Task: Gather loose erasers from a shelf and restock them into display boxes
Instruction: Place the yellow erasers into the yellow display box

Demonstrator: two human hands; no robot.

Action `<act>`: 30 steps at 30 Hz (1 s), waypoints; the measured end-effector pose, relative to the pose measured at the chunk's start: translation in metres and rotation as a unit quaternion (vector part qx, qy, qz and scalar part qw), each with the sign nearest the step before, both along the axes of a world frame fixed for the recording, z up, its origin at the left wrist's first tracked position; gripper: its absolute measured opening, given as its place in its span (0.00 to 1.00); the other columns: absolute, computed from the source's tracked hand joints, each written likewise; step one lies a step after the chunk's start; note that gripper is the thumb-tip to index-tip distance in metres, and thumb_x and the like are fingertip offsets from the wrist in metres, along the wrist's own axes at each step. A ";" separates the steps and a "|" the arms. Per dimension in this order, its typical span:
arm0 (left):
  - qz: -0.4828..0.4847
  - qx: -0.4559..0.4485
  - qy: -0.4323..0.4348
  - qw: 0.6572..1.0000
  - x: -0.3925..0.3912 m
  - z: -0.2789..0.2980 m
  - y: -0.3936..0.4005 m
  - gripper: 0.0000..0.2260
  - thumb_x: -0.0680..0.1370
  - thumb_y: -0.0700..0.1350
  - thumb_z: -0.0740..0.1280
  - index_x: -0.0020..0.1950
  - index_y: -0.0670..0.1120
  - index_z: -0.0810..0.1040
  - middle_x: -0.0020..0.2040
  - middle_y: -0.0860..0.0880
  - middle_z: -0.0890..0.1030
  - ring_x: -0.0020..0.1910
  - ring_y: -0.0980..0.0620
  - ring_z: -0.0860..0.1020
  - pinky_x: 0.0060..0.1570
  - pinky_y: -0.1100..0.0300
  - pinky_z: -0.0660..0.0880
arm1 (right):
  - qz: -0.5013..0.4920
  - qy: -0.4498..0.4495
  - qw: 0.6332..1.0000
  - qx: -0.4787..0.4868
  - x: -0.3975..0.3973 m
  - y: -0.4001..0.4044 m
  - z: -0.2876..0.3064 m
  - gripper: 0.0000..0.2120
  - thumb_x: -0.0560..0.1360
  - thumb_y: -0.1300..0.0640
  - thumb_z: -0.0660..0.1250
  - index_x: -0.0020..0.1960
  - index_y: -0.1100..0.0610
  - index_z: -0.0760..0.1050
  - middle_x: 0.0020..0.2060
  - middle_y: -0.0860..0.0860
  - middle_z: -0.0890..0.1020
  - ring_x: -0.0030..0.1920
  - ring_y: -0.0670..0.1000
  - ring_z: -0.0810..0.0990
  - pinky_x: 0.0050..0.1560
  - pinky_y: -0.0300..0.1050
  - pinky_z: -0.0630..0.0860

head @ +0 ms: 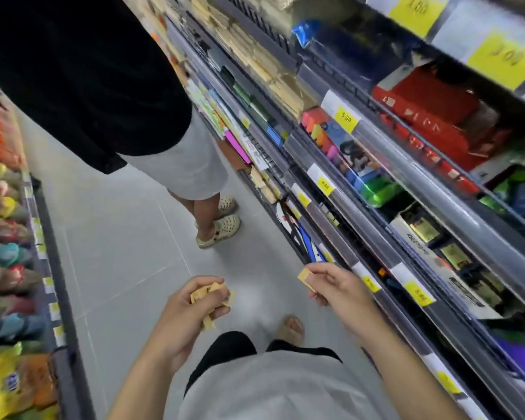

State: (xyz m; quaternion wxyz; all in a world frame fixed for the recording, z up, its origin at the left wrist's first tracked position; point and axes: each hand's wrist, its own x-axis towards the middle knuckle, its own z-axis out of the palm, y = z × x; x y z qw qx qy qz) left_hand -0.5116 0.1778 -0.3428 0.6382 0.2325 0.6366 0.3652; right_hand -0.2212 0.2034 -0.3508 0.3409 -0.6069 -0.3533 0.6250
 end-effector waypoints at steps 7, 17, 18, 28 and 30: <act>-0.026 0.054 -0.006 0.998 0.017 0.038 0.098 0.14 0.70 0.44 0.82 0.53 0.45 0.86 0.49 0.43 0.86 0.44 0.48 0.85 0.59 0.48 0.82 | -0.005 0.028 0.996 0.088 -0.004 0.079 0.053 0.08 0.76 0.57 0.73 0.52 0.46 0.83 0.42 0.50 0.85 0.38 0.47 0.81 0.41 0.41 0.77; -0.211 0.183 -0.074 0.957 0.057 0.128 0.262 0.18 0.64 0.49 0.81 0.52 0.46 0.87 0.46 0.46 0.86 0.45 0.48 0.85 0.44 0.58 0.83 | -0.111 -0.030 0.972 0.207 -0.010 0.129 0.141 0.18 0.75 0.69 0.71 0.57 0.49 0.82 0.52 0.48 0.86 0.53 0.46 0.84 0.49 0.34 0.77; -0.237 0.195 -0.084 0.948 0.062 0.137 0.275 0.18 0.65 0.48 0.82 0.52 0.46 0.87 0.46 0.47 0.86 0.45 0.48 0.85 0.47 0.55 0.84 | -0.131 -0.042 0.967 0.216 -0.010 0.131 0.150 0.17 0.76 0.68 0.71 0.56 0.47 0.82 0.52 0.48 0.86 0.51 0.45 0.84 0.47 0.34 0.77; -0.410 0.310 -0.173 0.840 0.131 0.226 0.325 0.23 0.61 0.58 0.85 0.52 0.51 0.86 0.46 0.48 0.87 0.44 0.49 0.86 0.44 0.60 0.82 | -0.277 -0.179 0.881 0.339 0.005 0.118 0.227 0.10 0.77 0.43 0.65 0.54 0.44 0.82 0.38 0.52 0.84 0.36 0.50 0.81 0.37 0.40 0.77; -0.429 0.325 -0.189 0.821 0.146 0.241 0.325 0.25 0.60 0.60 0.85 0.52 0.51 0.86 0.47 0.48 0.87 0.44 0.49 0.86 0.41 0.62 0.81 | -0.313 -0.162 0.864 0.358 0.013 0.113 0.243 0.10 0.77 0.42 0.65 0.50 0.46 0.81 0.34 0.53 0.83 0.31 0.51 0.79 0.33 0.42 0.75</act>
